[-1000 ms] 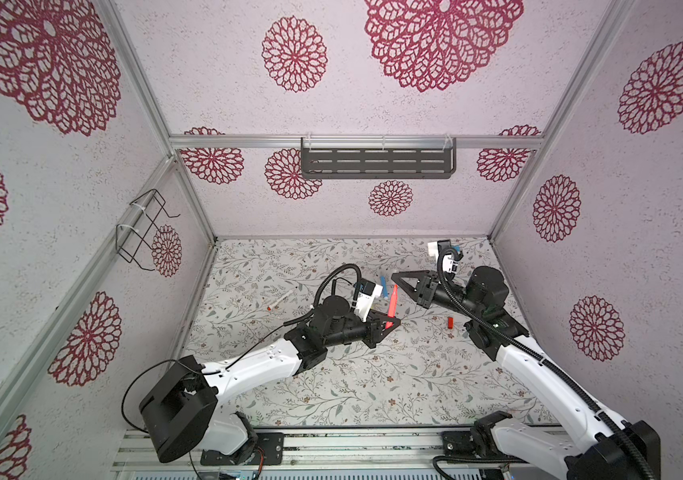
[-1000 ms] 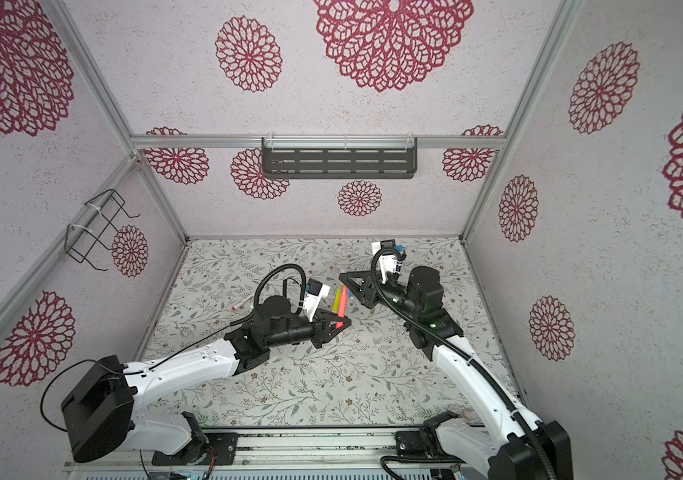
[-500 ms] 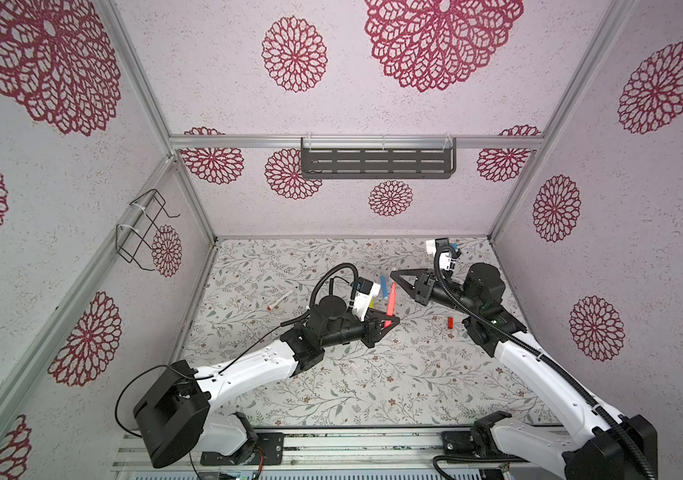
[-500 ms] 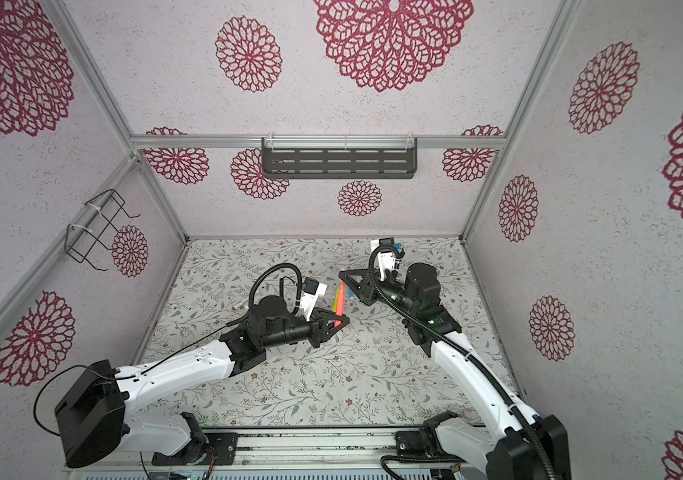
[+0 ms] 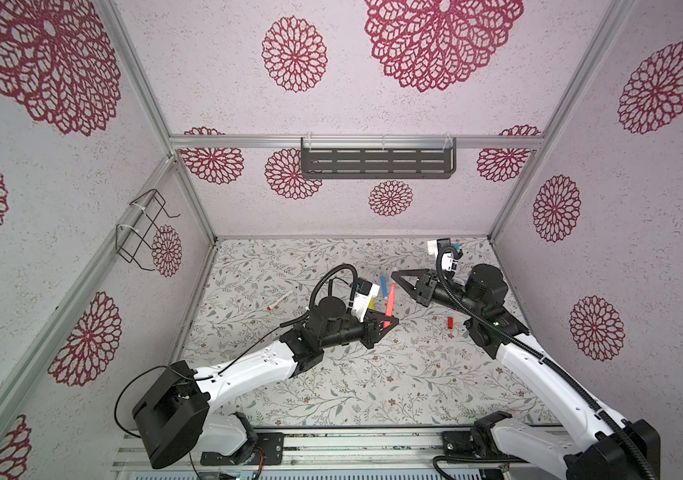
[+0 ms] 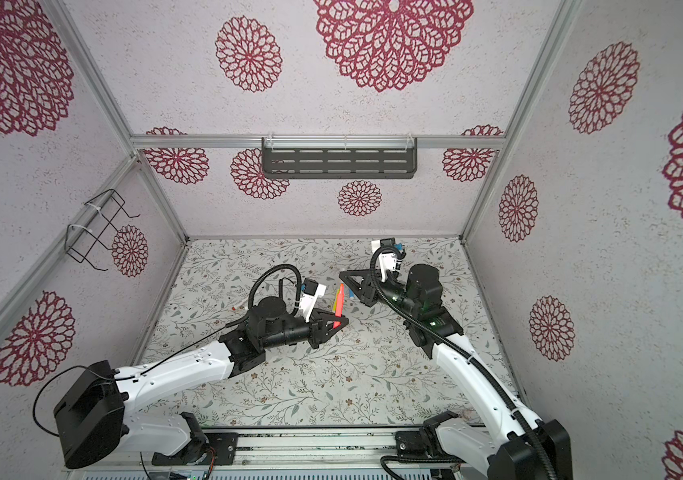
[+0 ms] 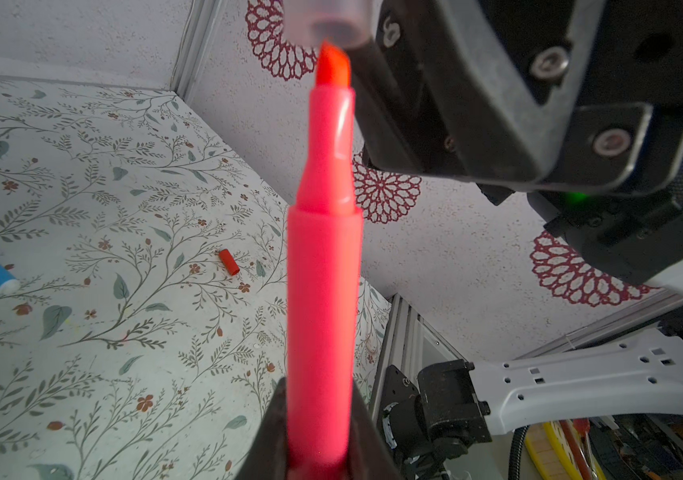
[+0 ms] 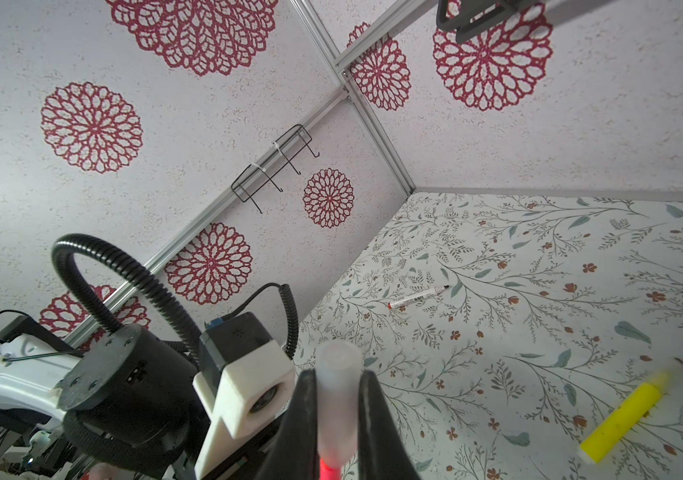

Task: Insert the pens into the pen caps
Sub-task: 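Carry the translucent cap over the pink highlighter tip held by the left gripper, then lower the translucent cap onto the highlighter tip with the right gripper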

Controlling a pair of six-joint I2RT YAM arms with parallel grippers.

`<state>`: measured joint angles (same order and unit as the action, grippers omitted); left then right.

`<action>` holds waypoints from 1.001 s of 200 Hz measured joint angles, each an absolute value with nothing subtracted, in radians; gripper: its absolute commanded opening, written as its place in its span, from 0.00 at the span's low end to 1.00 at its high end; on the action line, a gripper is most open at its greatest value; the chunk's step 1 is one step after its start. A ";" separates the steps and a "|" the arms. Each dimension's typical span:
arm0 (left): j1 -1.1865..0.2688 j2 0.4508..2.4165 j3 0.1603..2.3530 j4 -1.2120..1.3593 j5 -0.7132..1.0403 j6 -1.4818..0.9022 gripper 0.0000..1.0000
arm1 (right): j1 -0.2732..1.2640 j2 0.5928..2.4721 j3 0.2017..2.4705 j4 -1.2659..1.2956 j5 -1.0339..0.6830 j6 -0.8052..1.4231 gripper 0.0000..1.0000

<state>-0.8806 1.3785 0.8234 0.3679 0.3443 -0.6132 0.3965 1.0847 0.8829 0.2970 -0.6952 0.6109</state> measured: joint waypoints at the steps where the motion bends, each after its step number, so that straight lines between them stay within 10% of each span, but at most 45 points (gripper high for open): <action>1: -0.881 1.378 0.823 0.368 0.344 -0.613 0.00 | 0.397 1.085 0.883 0.297 -0.695 0.611 0.09; 200: -0.887 1.362 0.823 0.332 0.325 -0.595 0.00 | 0.409 1.024 0.756 0.380 -0.738 0.623 0.13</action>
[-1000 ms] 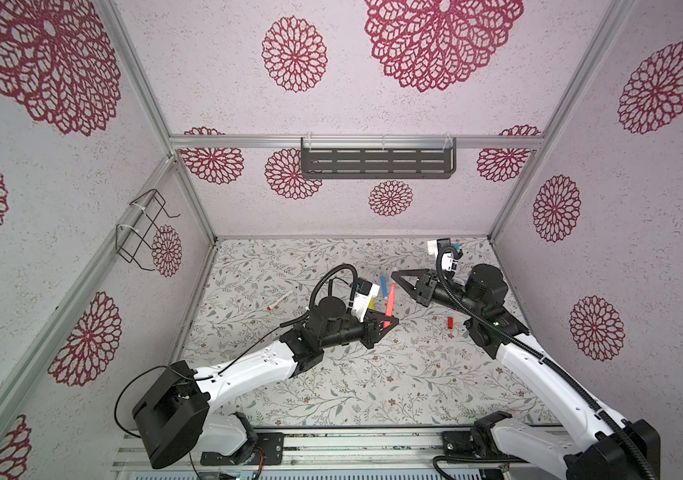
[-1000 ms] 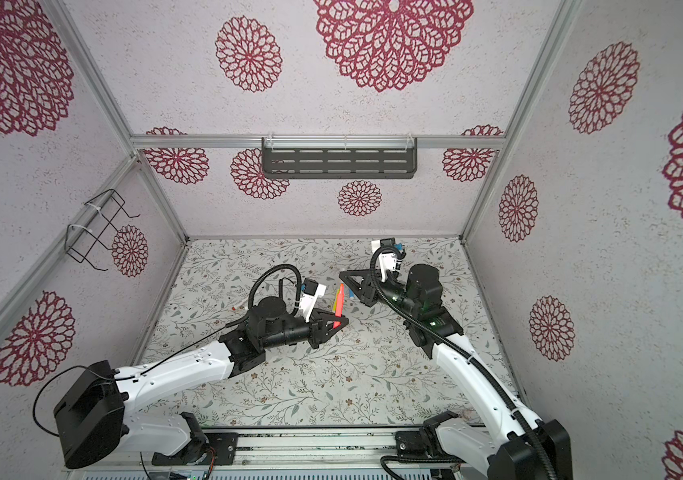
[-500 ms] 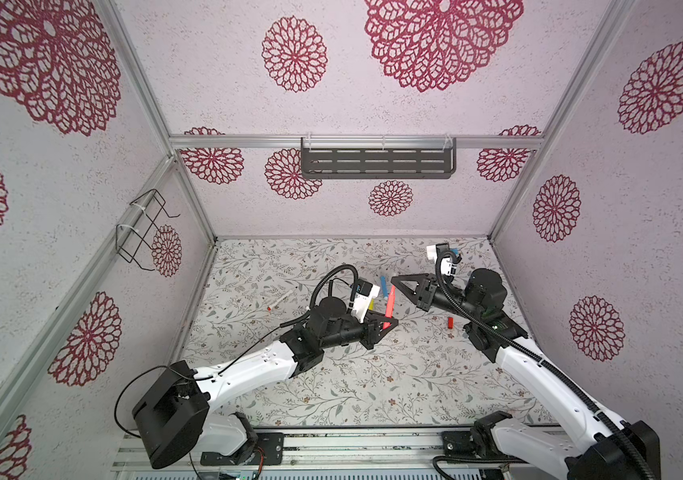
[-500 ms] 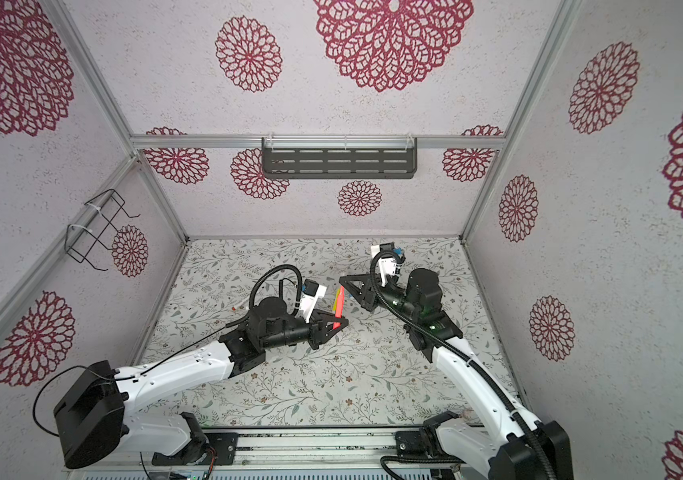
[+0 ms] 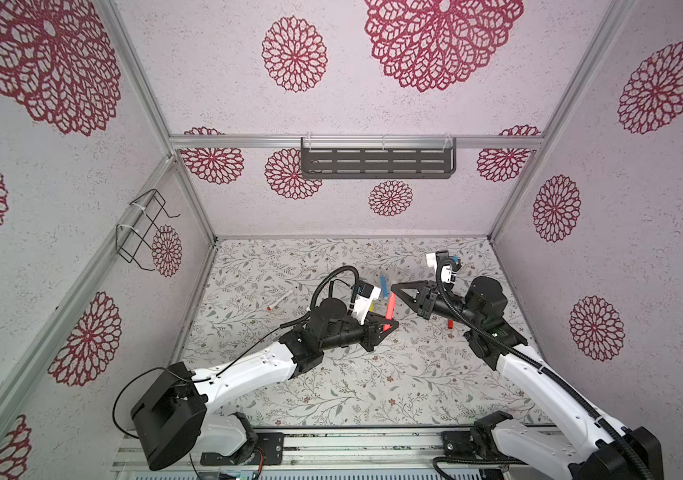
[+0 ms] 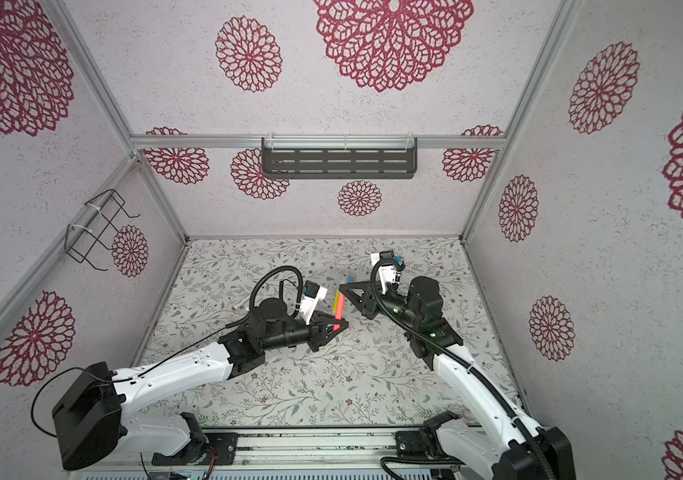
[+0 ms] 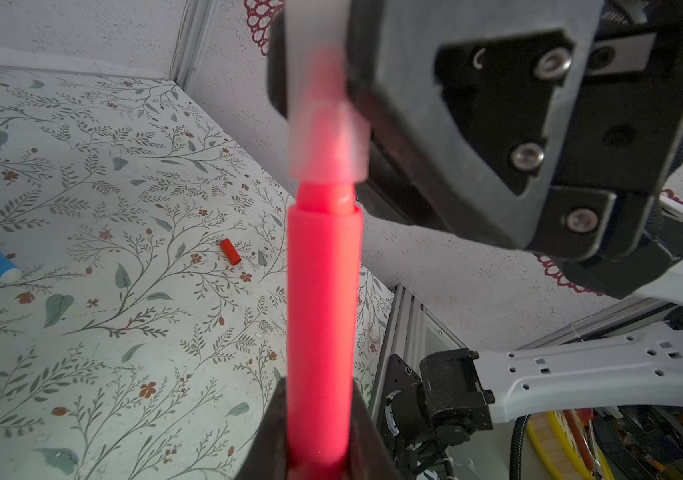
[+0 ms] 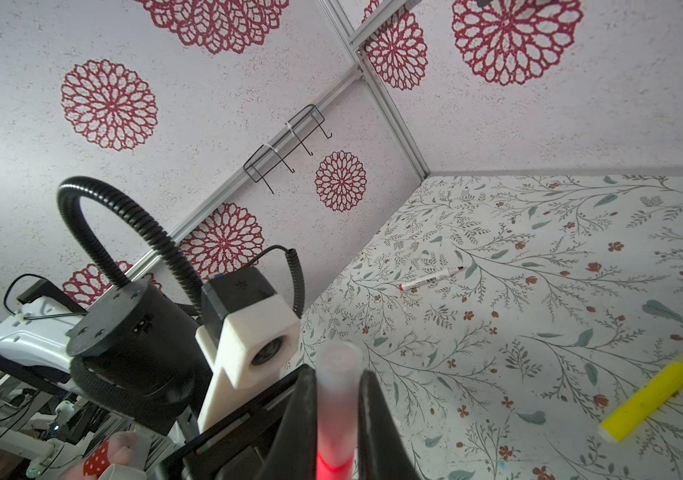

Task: Insert the pens into the pen caps
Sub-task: 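Lower the translucent cap onto the highlighter tip with the right gripper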

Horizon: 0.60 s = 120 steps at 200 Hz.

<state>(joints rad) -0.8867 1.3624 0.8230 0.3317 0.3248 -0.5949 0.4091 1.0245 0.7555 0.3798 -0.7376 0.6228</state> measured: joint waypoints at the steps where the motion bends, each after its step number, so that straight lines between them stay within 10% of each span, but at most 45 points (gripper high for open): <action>1: -0.887 1.362 0.823 0.332 0.324 -0.595 0.00 | 0.410 1.023 0.754 0.382 -0.738 0.623 0.13; 68: -0.892 1.352 0.802 0.347 0.317 -0.595 0.00 | 0.431 1.007 0.683 0.500 -0.727 0.676 0.25; 120: -0.888 1.316 0.802 0.400 0.254 -0.595 0.00 | 0.447 0.972 0.677 0.466 -0.765 0.668 0.63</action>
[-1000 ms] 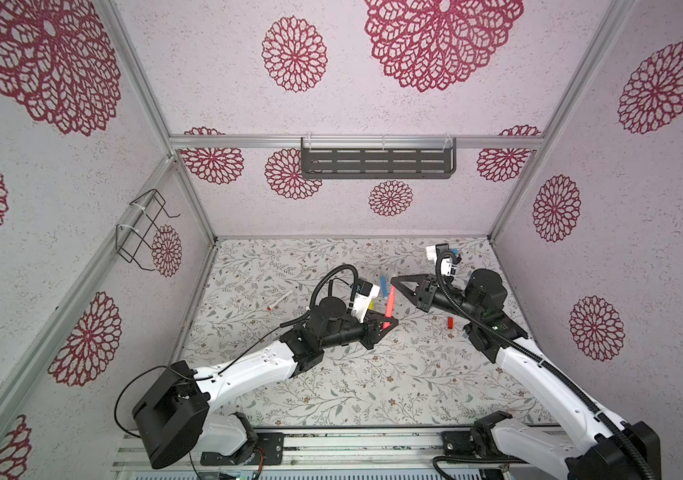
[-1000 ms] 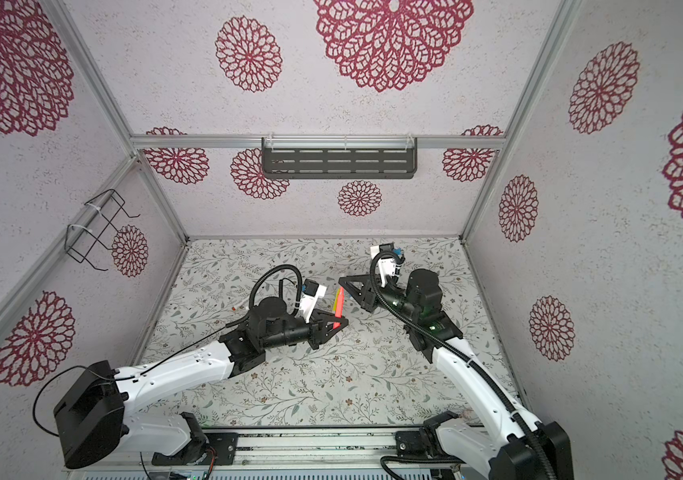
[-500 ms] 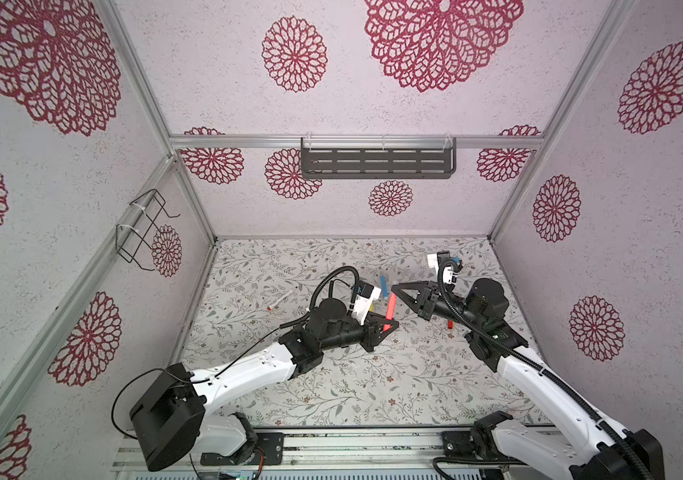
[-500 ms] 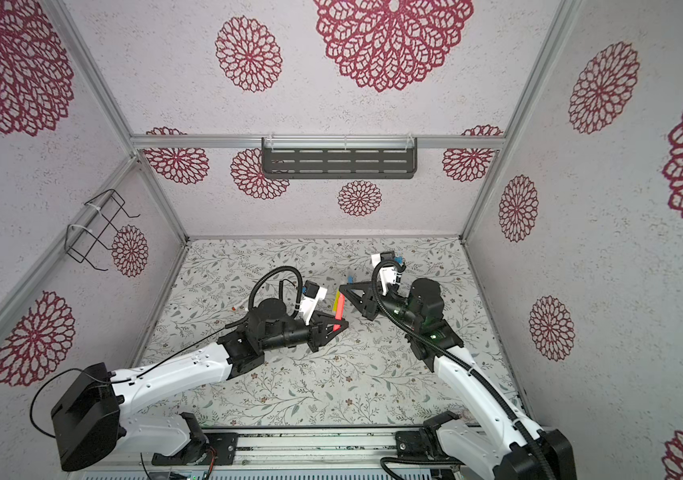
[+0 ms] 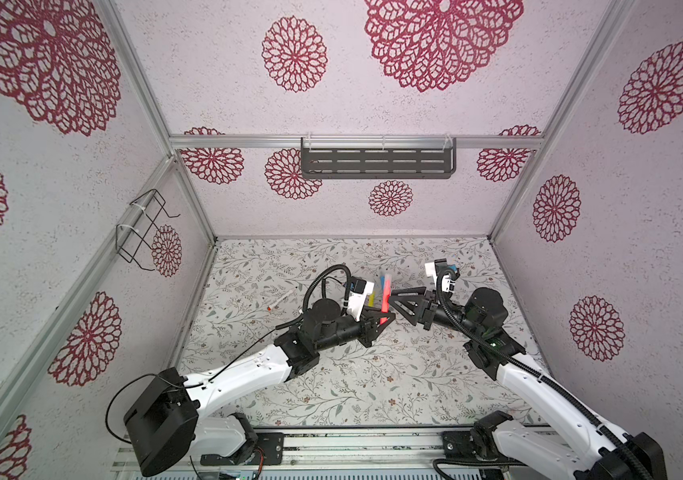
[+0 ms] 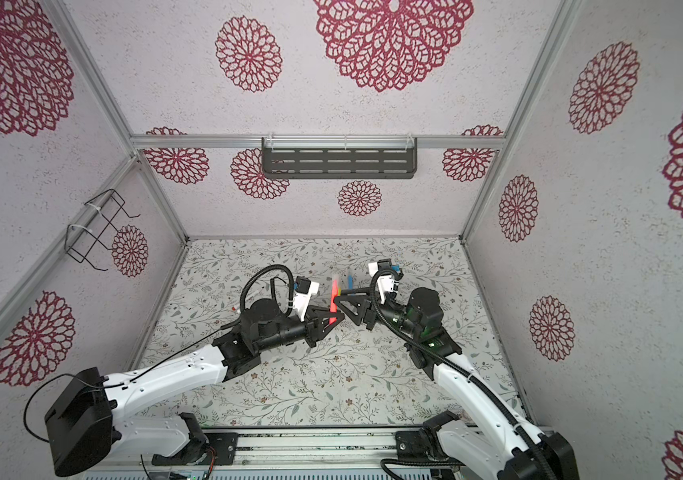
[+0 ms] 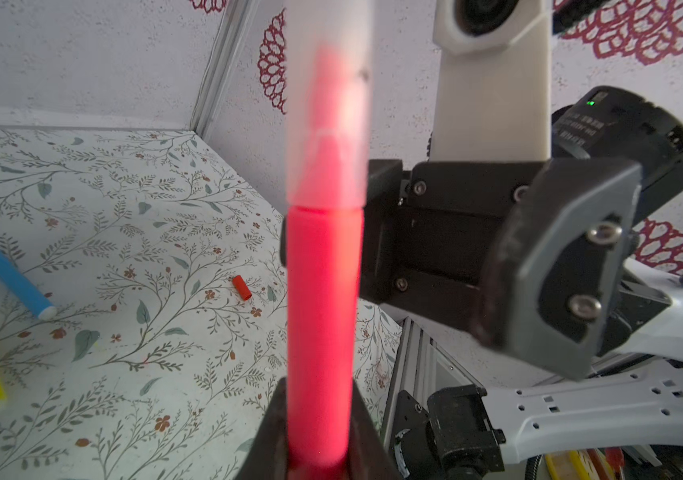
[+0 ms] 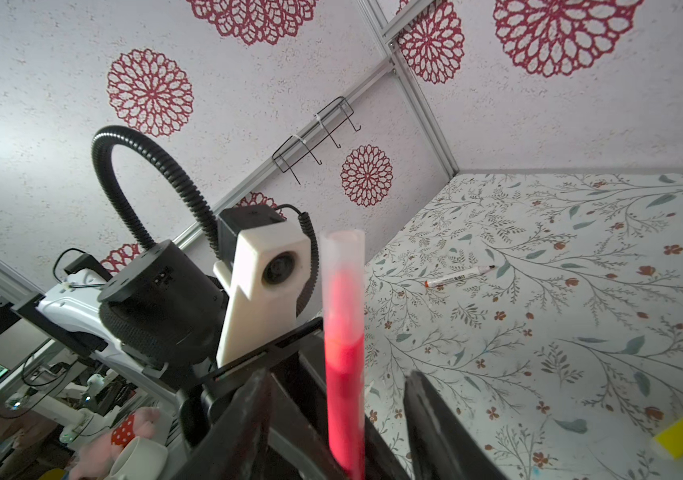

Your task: Insert the pens into the pen caps

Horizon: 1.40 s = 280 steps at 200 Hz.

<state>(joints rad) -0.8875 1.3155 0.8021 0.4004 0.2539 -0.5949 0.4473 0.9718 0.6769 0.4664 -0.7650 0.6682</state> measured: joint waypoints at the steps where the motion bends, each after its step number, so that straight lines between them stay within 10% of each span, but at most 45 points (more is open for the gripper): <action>1: -0.888 1.315 0.802 0.401 0.252 -0.595 0.00 | 0.447 0.970 0.677 0.465 -0.765 0.668 0.63; 280: -0.945 1.218 0.725 0.337 0.068 -0.496 0.00 | 0.500 1.149 1.113 0.031 -0.685 0.437 0.59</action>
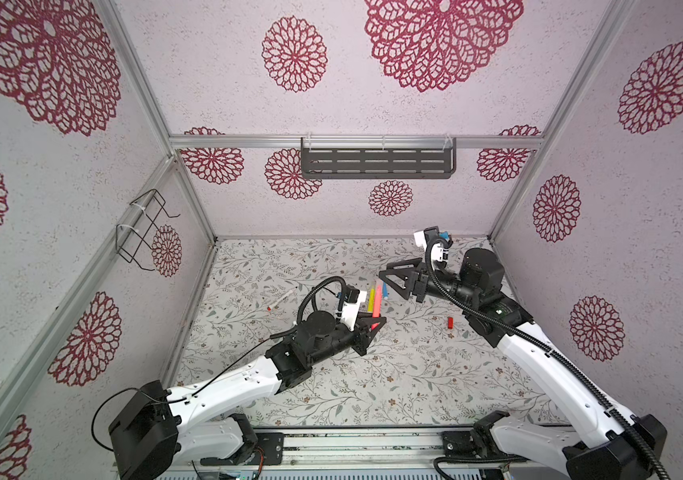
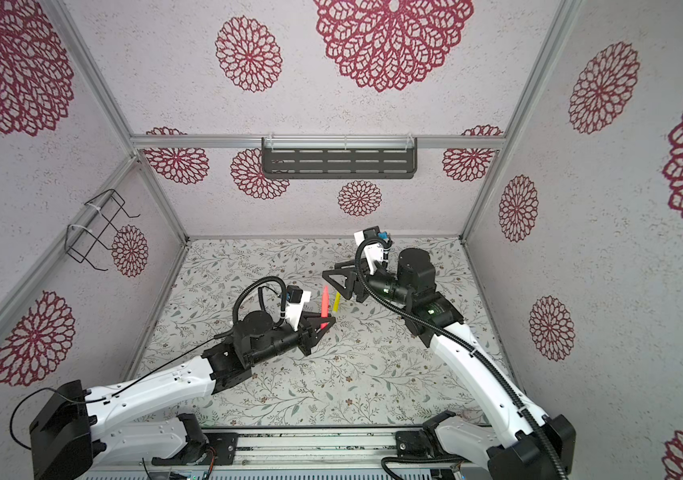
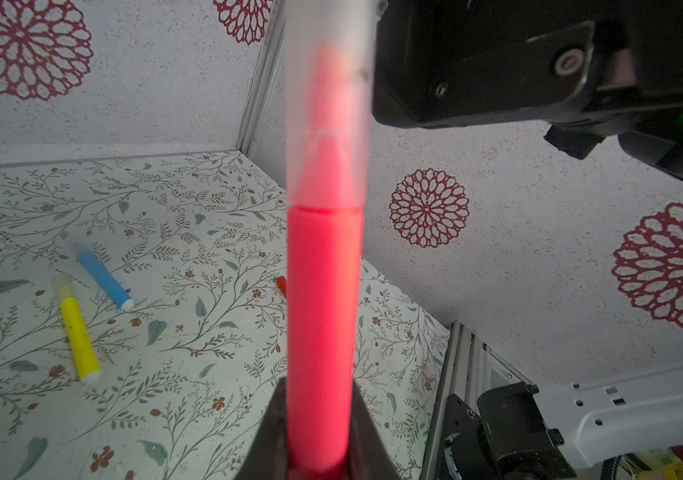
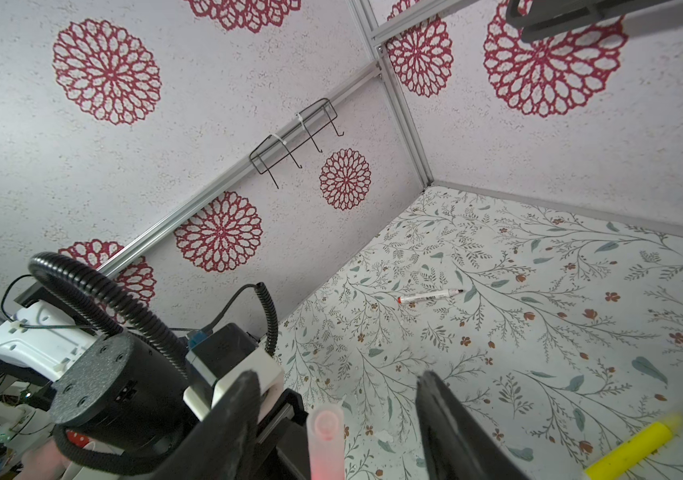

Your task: Insert the pens into the pen caps

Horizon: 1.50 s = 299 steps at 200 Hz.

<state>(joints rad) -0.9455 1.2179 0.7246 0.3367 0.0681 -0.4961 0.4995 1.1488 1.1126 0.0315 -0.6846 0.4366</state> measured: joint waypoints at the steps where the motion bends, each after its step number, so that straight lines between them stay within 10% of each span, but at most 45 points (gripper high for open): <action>1: -0.946 1.218 0.725 0.336 0.068 -0.496 0.00 | 0.501 1.150 1.114 0.029 -0.685 0.435 0.59; 123: -0.962 1.231 0.730 0.319 0.065 -0.486 0.00 | 0.565 1.171 1.136 -0.080 -0.648 0.338 0.34; 204: -0.963 1.239 0.738 0.311 0.070 -0.482 0.00 | 0.568 1.171 1.135 -0.110 -0.617 0.307 0.00; 299: -0.947 1.243 0.735 0.262 0.103 -0.501 0.00 | 0.579 1.149 1.040 -0.035 -0.590 0.316 0.00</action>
